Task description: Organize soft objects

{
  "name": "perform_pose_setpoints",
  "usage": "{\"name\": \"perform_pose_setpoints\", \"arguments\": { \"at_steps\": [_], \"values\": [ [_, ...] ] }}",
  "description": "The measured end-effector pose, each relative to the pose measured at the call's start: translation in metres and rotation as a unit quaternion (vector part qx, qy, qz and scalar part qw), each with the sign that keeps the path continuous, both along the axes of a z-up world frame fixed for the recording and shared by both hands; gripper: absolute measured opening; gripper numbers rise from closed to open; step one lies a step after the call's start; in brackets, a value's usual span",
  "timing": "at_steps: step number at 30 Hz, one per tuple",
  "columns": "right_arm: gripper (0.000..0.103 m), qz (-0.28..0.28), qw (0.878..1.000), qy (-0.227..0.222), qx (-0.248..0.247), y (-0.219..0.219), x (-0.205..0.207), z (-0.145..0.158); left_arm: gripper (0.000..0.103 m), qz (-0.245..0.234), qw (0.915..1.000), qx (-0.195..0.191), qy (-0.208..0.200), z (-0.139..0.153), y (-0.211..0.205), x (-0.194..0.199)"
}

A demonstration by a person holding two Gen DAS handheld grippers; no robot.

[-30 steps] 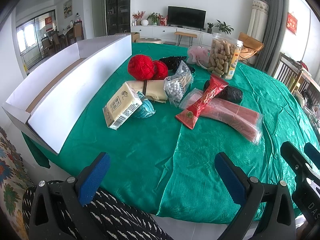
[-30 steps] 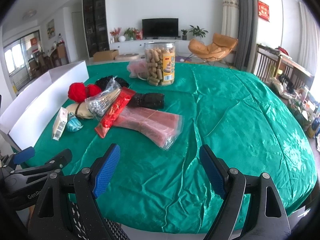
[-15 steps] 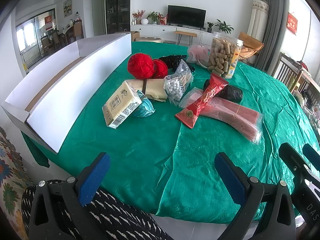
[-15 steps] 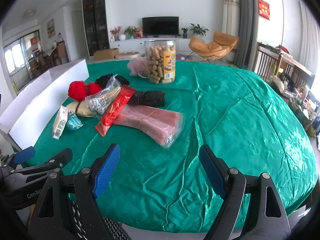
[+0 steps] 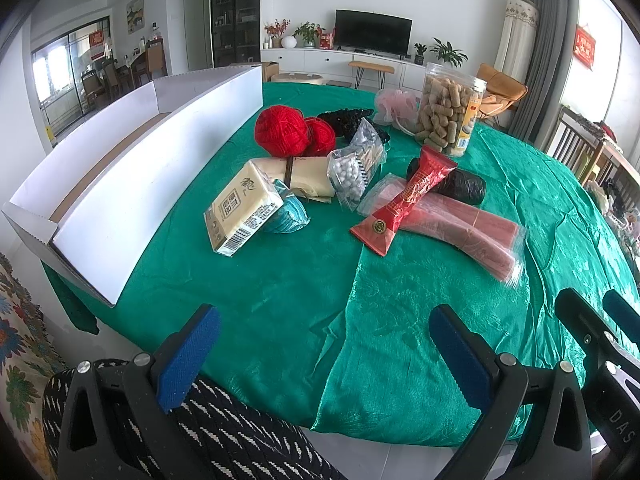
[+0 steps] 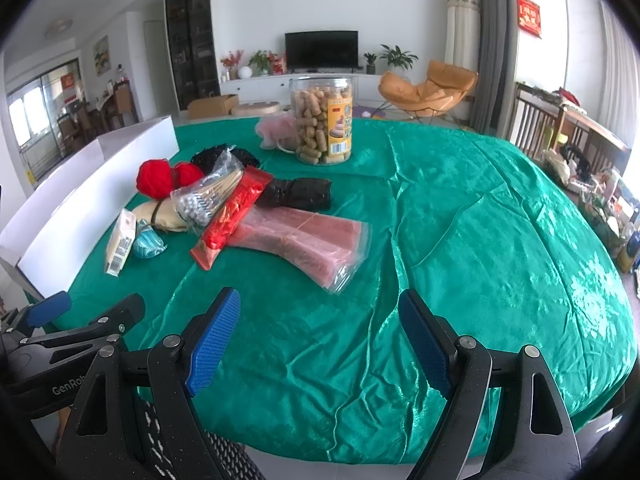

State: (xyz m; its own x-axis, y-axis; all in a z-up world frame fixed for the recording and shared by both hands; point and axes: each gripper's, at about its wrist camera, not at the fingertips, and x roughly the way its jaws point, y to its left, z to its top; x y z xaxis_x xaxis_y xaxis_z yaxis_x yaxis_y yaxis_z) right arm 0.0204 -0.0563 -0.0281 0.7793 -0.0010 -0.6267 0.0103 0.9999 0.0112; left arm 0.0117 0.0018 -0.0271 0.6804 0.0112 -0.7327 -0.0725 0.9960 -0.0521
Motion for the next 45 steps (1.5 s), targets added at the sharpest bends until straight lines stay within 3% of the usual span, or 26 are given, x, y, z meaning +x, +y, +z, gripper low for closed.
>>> {"name": "perform_pose_setpoints", "arguments": {
  "at_steps": [45],
  "values": [
    [0.084, 0.000, 1.000, 0.010, 0.002, -0.0003, 0.0021, -0.0077, 0.103, 0.001, 1.0000, -0.009, 0.002, -0.0049, -0.0001, -0.0052]
  ]
}}
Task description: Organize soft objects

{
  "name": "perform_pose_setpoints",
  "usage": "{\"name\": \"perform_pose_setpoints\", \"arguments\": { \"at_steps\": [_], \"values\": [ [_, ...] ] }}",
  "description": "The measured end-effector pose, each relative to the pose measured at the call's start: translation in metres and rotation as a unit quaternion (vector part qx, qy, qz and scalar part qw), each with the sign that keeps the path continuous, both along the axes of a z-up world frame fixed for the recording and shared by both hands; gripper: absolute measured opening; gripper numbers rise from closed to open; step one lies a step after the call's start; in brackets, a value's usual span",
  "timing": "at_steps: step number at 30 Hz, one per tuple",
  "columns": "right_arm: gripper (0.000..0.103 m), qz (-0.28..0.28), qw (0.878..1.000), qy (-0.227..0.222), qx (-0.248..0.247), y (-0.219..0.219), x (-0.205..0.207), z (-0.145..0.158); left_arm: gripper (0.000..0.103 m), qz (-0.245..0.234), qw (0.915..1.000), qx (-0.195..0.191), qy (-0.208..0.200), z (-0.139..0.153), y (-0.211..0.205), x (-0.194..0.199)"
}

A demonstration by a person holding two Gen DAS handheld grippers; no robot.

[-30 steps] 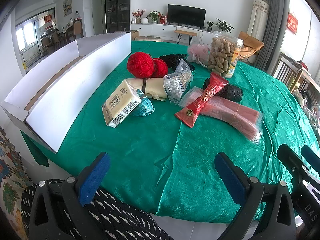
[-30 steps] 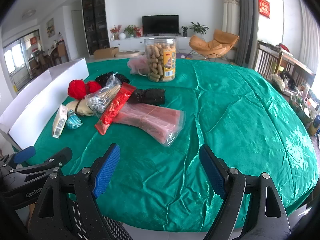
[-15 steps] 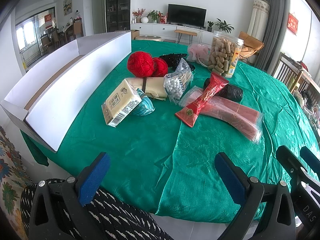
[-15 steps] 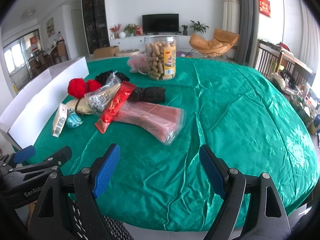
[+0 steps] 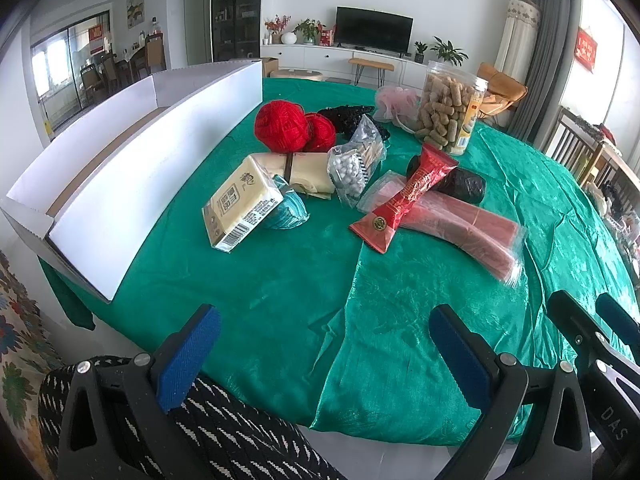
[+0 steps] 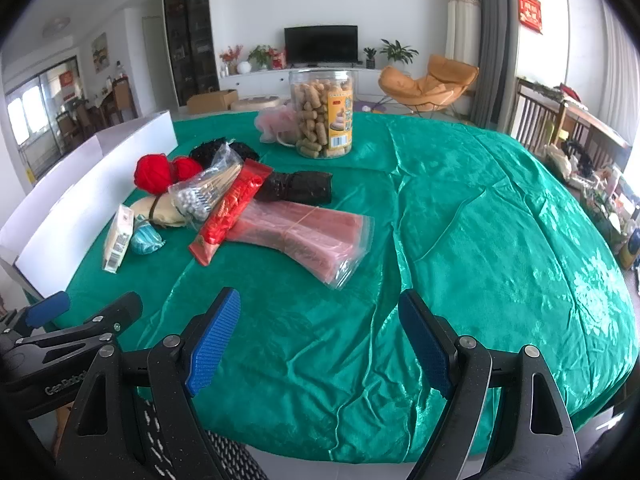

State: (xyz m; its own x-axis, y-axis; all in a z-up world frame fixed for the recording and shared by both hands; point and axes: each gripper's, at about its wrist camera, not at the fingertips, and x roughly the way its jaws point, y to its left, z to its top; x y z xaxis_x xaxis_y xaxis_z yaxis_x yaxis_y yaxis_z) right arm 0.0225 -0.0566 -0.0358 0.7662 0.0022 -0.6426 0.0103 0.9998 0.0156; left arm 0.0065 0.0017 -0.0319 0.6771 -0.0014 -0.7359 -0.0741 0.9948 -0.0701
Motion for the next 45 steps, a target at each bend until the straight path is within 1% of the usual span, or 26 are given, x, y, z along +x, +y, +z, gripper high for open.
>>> {"name": "perform_pose_setpoints", "arguments": {
  "at_steps": [4, 7, 10, 11, 12, 13, 16, 20, 22, 24, 27, 30, 31, 33, 35, 38, 39, 41, 42, 43, 45],
  "values": [
    [0.084, -0.003, 1.000, -0.004, -0.002, -0.002, 0.001, 0.001, 0.103, 0.001, 0.9999, -0.006, 0.009, -0.004, -0.002, -0.003],
    [0.084, -0.015, 1.000, 0.003, 0.001, -0.012, 0.008, 0.001, 0.103, 0.002, 0.9997, -0.005, 0.022, -0.006, -0.005, -0.003],
    [0.084, -0.022, 0.999, 0.028, 0.007, -0.026, 0.018, -0.008, 0.103, 0.002, 0.9994, -0.002, 0.035, -0.009, -0.011, -0.005],
    [0.084, -0.022, 0.999, 0.046, 0.008, -0.032, 0.024, -0.015, 0.103, 0.002, 0.9992, -0.002, 0.040, -0.011, -0.014, -0.007],
    [0.084, -0.021, 0.998, 0.055, 0.008, -0.033, 0.027, -0.019, 0.103, 0.003, 0.9990, -0.002, 0.044, -0.012, -0.015, -0.007],
    [0.084, -0.016, 0.997, 0.074, 0.012, -0.037, 0.033, -0.026, 0.103, 0.003, 0.9989, -0.002, 0.048, -0.013, -0.017, -0.009],
    [0.084, 0.010, 0.995, 0.102, 0.018, -0.037, 0.043, -0.041, 0.103, 0.004, 0.9982, -0.007, 0.059, -0.018, -0.020, -0.013],
    [0.084, 0.060, 0.989, 0.139, -0.002, -0.025, 0.070, -0.060, 0.103, 0.007, 0.9975, -0.013, 0.070, -0.018, -0.024, -0.021],
    [0.084, 0.068, 0.986, 0.153, -0.005, -0.022, 0.086, -0.067, 0.103, 0.009, 0.9973, -0.013, 0.071, -0.019, -0.028, -0.028],
    [0.084, 0.069, 0.987, 0.146, -0.010, -0.020, 0.097, -0.066, 0.103, 0.010, 0.9972, -0.014, 0.073, -0.019, -0.029, -0.033],
    [0.085, 0.083, 0.985, 0.151, -0.019, -0.012, 0.129, -0.066, 0.103, 0.009, 0.9970, -0.011, 0.076, -0.020, -0.037, -0.039],
    [0.085, 0.079, 0.985, 0.149, -0.026, -0.009, 0.161, -0.063, 0.103, 0.008, 0.9970, -0.005, 0.076, -0.021, -0.046, -0.044],
    [0.085, 0.078, 0.985, 0.150, -0.025, -0.008, 0.167, -0.063, 0.103, 0.008, 0.9969, -0.006, 0.078, -0.018, -0.037, -0.042],
    [0.084, 0.073, 0.986, 0.146, -0.024, -0.007, 0.189, -0.063, 0.103, 0.009, 0.9967, -0.006, 0.080, -0.018, -0.040, -0.047],
    [0.084, 0.064, 0.987, 0.145, -0.022, -0.009, 0.196, -0.061, 0.103, 0.011, 0.9962, -0.011, 0.085, -0.017, -0.035, -0.047],
    [0.084, 0.054, 0.989, 0.140, -0.013, -0.018, 0.190, -0.057, 0.103, 0.019, 0.9950, -0.029, 0.094, -0.013, -0.020, -0.043],
    [0.084, 0.053, 0.989, 0.137, -0.015, -0.023, 0.182, -0.056, 0.103, 0.023, 0.9939, -0.042, 0.099, -0.015, -0.016, -0.032],
    [0.084, 0.052, 0.989, 0.135, -0.023, -0.030, 0.172, -0.058, 0.103, 0.030, 0.9918, -0.059, 0.110, -0.017, -0.012, -0.032],
    [0.084, 0.052, 0.989, 0.135, -0.029, -0.034, 0.164, -0.059, 0.103, 0.032, 0.9909, -0.065, 0.114, -0.016, -0.003, -0.019],
    [0.084, 0.051, 0.989, 0.135, -0.033, -0.034, 0.166, -0.061, 0.103, 0.036, 0.9901, -0.069, 0.117, -0.018, 0.001, -0.012],
    [0.084, 0.050, 0.990, 0.128, -0.043, -0.039, 0.154, -0.061, 0.103, 0.042, 0.9891, -0.072, 0.121, -0.016, 0.006, -0.006]
  ]
}}
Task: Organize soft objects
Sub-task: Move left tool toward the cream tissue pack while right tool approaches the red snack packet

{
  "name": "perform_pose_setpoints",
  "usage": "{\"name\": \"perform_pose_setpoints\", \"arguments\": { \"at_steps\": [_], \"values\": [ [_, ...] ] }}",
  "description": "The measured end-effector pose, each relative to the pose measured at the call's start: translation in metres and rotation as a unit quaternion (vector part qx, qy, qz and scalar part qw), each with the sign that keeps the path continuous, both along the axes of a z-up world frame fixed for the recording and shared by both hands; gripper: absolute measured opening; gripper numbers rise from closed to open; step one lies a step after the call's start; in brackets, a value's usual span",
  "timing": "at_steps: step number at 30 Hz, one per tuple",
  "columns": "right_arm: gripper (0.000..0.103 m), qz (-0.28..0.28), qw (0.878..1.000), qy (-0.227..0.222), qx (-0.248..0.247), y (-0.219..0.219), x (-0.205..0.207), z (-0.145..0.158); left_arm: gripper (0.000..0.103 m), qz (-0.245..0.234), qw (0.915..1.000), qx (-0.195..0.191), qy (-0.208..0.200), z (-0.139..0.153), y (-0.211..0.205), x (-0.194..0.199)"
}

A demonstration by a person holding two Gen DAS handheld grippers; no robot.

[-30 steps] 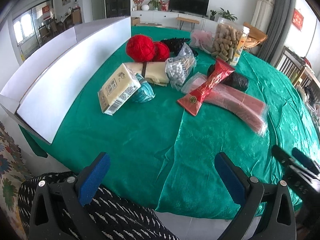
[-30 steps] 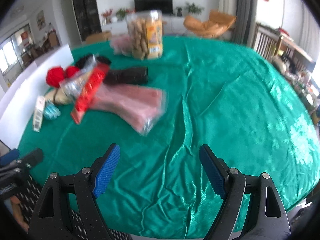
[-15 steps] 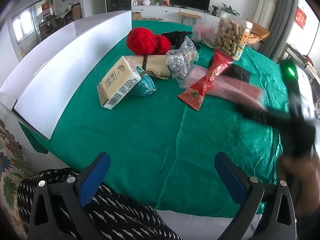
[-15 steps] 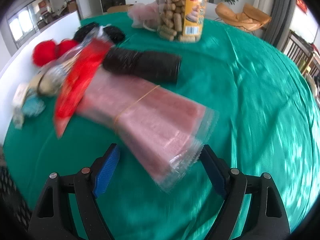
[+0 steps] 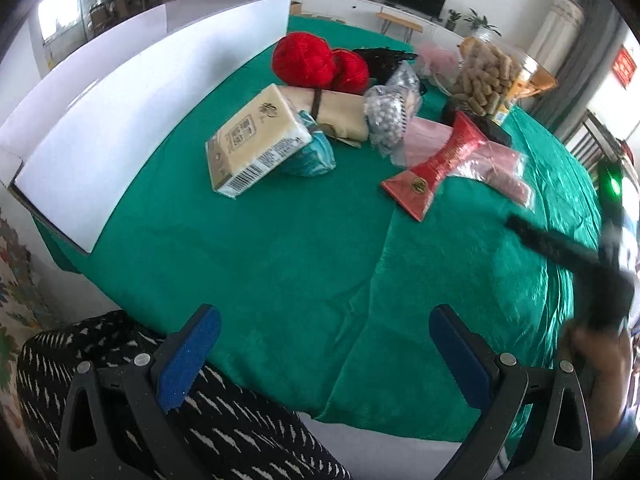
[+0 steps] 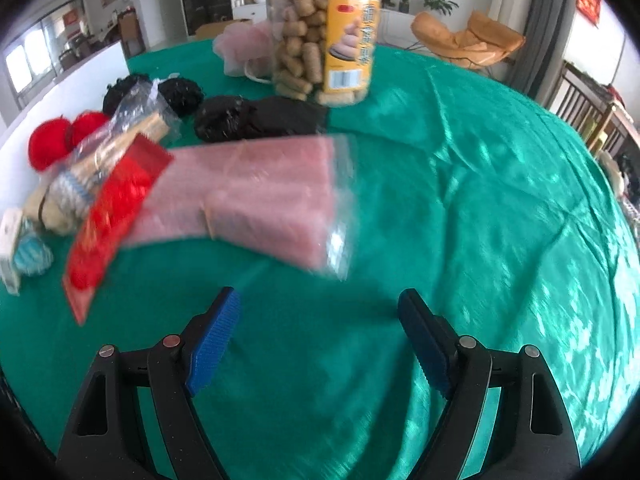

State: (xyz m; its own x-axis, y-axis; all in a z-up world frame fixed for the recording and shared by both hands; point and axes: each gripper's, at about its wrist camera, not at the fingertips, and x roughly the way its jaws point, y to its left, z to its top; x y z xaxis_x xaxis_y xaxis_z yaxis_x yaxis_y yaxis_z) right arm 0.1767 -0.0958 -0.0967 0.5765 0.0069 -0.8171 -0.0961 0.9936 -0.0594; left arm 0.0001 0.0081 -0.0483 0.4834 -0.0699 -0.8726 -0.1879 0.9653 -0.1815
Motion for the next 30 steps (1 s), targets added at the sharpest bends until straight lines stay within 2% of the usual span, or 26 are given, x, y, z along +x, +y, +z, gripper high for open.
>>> {"name": "perform_pose_setpoints", "arguments": {
  "at_steps": [5, 11, 14, 18, 20, 23, 27, 30],
  "values": [
    [0.084, 0.007, 0.999, -0.021, -0.026, 0.002, -0.014, 0.001, 0.103, 0.012, 0.9996, 0.024, 0.003, 0.004, 0.012, 0.022],
    [0.084, 0.007, 0.999, -0.042, -0.034, 0.005, -0.015, 0.001, 0.103, 0.005, 0.9950, 0.081, 0.059, -0.007, 0.033, 0.053],
    [0.084, 0.005, 0.999, -0.043, -0.027, 0.002, -0.015, 0.000, 0.103, -0.005, 0.9934, 0.076, 0.085, -0.016, 0.045, 0.066],
    [0.084, 0.004, 0.999, -0.040, -0.012, -0.001, -0.016, -0.001, 0.103, -0.023, 0.9904, 0.048, 0.127, -0.035, 0.056, 0.099],
    [0.084, 0.003, 0.999, -0.039, -0.008, -0.002, -0.015, -0.001, 0.103, -0.030, 0.9903, 0.071, 0.116, -0.035, 0.053, 0.116],
    [0.084, 0.003, 0.999, -0.039, -0.005, -0.003, -0.014, -0.002, 0.103, -0.049, 0.9916, 0.065, 0.101, -0.036, 0.042, 0.148],
    [0.084, 0.002, 0.999, -0.038, 0.001, -0.004, -0.013, -0.003, 0.103, -0.070, 0.9932, 0.072, 0.059, -0.037, 0.022, 0.200],
    [0.084, 0.001, 0.999, -0.036, 0.008, -0.005, -0.012, -0.003, 0.103, -0.071, 0.9938, 0.070, 0.050, -0.037, 0.021, 0.218]
  ]
}}
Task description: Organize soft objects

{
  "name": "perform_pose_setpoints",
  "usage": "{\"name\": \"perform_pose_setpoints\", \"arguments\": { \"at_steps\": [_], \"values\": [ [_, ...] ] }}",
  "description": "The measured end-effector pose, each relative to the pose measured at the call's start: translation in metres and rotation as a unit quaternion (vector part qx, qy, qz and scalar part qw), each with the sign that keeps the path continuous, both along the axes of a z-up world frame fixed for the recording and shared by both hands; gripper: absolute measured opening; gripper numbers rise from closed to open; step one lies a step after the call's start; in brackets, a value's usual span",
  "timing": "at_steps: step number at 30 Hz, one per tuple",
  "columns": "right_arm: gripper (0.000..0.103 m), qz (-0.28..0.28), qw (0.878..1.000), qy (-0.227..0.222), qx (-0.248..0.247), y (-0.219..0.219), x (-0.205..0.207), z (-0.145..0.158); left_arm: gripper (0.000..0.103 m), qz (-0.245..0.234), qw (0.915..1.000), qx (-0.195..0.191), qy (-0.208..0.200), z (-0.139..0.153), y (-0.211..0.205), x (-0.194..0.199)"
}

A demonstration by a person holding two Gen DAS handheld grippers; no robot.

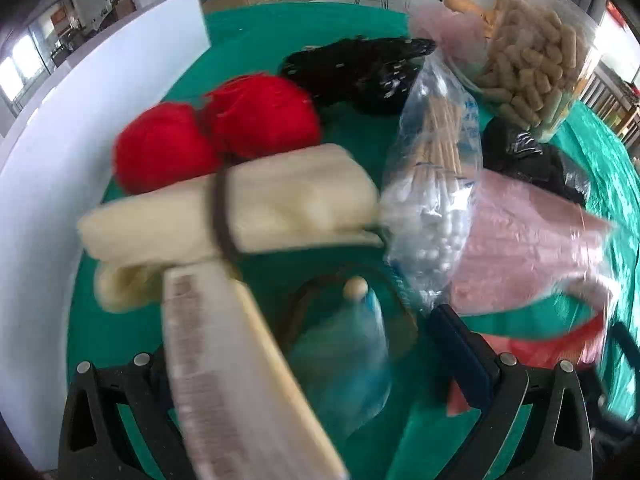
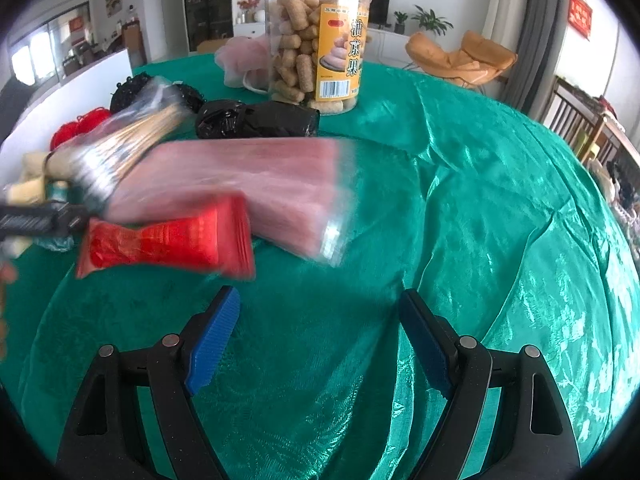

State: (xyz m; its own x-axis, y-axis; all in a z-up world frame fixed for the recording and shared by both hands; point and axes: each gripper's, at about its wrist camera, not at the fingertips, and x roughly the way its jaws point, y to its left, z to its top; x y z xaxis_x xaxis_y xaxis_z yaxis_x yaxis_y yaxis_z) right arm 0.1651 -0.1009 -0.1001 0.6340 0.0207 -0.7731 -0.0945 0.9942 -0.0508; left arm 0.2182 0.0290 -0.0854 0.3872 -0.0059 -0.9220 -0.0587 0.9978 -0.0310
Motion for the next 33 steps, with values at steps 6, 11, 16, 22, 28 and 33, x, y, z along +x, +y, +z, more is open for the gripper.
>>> {"name": "perform_pose_setpoints", "arguments": {
  "at_steps": [6, 11, 16, 22, 28, 33],
  "values": [
    [0.084, -0.004, 1.000, 0.002, 0.011, -0.004, 0.001, -0.001, 0.103, -0.022, 0.9996, 0.005, -0.016, -0.001, 0.025, -0.021],
    [0.084, -0.005, 1.000, 0.004, 0.014, -0.005, 0.003, -0.001, 0.103, -0.024, 0.9979, 0.004, -0.060, -0.003, 0.054, -0.030],
    [0.085, -0.006, 1.000, 0.004, 0.015, -0.005, 0.003, -0.003, 0.103, -0.014, 0.9976, 0.004, -0.068, -0.002, 0.076, -0.020],
    [0.085, -0.006, 1.000, 0.004, 0.015, -0.005, 0.003, -0.003, 0.103, -0.015, 0.9974, 0.004, -0.070, 0.000, 0.079, -0.023],
    [0.085, -0.006, 1.000, 0.004, 0.015, -0.005, 0.004, -0.003, 0.103, -0.016, 0.9970, 0.005, -0.075, -0.005, 0.066, -0.034],
    [0.085, -0.006, 1.000, 0.004, 0.016, -0.005, 0.004, -0.003, 0.103, -0.016, 0.9967, 0.006, -0.079, -0.003, 0.074, -0.024]
  ]
}}
